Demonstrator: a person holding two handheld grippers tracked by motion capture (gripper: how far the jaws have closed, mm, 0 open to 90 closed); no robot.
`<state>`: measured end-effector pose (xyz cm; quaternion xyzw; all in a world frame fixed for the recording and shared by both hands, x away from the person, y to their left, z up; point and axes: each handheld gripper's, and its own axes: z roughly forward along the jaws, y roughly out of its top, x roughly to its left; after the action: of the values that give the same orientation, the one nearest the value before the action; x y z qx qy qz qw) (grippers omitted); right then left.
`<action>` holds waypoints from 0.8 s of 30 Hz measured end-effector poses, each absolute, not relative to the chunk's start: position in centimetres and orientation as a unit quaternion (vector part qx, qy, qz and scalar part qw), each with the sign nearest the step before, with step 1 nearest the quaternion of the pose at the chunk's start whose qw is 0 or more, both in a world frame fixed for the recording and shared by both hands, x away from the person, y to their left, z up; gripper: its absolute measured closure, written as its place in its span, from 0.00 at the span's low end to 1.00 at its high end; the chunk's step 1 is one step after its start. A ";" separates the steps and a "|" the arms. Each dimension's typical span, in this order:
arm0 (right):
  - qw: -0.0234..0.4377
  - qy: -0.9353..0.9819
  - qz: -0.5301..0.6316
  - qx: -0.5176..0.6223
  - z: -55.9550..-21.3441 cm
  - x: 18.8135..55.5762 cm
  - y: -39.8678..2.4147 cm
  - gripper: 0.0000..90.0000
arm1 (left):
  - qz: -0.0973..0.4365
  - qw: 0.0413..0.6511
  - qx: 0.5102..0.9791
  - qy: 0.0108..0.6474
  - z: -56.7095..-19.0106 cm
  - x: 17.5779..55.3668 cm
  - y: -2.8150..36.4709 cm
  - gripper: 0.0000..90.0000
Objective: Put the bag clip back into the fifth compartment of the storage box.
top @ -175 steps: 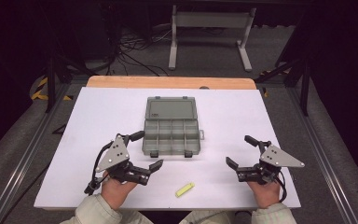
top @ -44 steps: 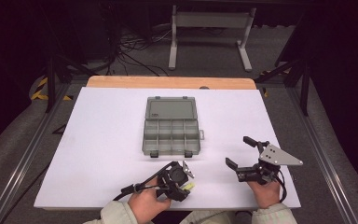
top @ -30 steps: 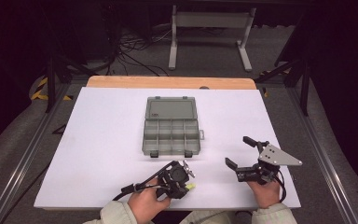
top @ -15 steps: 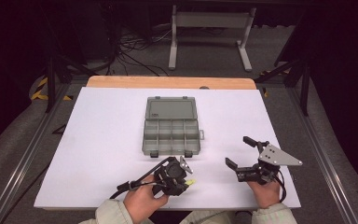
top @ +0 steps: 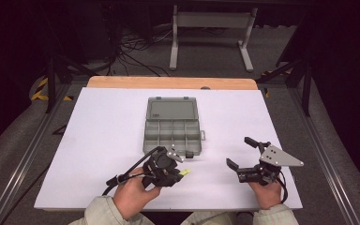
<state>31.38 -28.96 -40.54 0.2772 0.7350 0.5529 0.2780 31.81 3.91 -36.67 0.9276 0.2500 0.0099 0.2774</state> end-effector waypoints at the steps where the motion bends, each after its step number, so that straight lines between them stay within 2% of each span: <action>1: 0.278 0.735 0.553 0.277 -40.5 31.4 -29.0 0.03 | 0.010 0.279 0.927 0.252 -36.6 31.8 4.0 0.87; 24: 0.277 0.736 0.552 0.276 -40.6 31.4 -29.0 0.03 | 0.036 0.306 0.906 0.290 -34.1 33.4 7.8 0.87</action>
<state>31.41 -28.95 -40.57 0.2757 0.7364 0.5521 0.2771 33.43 7.84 -34.12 0.9061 0.2897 0.0358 0.3062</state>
